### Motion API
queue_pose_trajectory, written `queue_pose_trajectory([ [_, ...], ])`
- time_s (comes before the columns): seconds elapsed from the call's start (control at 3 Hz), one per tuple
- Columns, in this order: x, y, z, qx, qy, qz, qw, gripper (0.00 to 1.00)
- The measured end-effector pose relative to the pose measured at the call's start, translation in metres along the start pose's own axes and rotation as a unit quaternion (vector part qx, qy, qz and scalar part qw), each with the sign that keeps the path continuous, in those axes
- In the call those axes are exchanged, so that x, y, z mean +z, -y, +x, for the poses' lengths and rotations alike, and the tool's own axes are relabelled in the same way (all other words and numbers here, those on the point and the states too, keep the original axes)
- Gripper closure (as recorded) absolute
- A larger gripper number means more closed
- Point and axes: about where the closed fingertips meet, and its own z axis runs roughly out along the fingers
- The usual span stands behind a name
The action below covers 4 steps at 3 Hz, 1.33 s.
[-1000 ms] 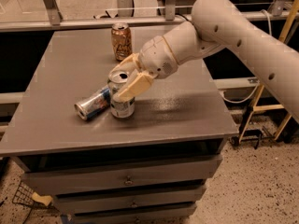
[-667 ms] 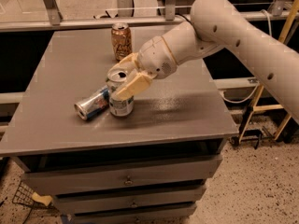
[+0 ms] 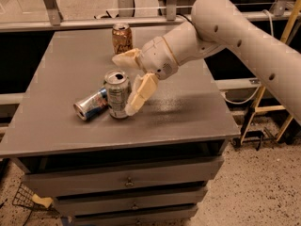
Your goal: Move 7up can near redbull can
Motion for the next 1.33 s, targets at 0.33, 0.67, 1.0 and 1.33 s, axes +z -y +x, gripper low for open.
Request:
queue_pose_trajectory([
  [0.33, -0.045, -0.008, 0.009, 0.022, -0.043, 0.040, 0.9981, 0.00],
  [0.67, -0.129, -0.025, 0.036, 0.070, -0.096, 0.099, 0.9879, 0.00],
  [1.0, -0.191, -0.042, 0.061, 0.105, -0.110, 0.149, 0.9771, 0.00],
  [1.33, -0.198, -0.043, 0.062, 0.107, -0.111, 0.155, 0.9757, 0.00],
])
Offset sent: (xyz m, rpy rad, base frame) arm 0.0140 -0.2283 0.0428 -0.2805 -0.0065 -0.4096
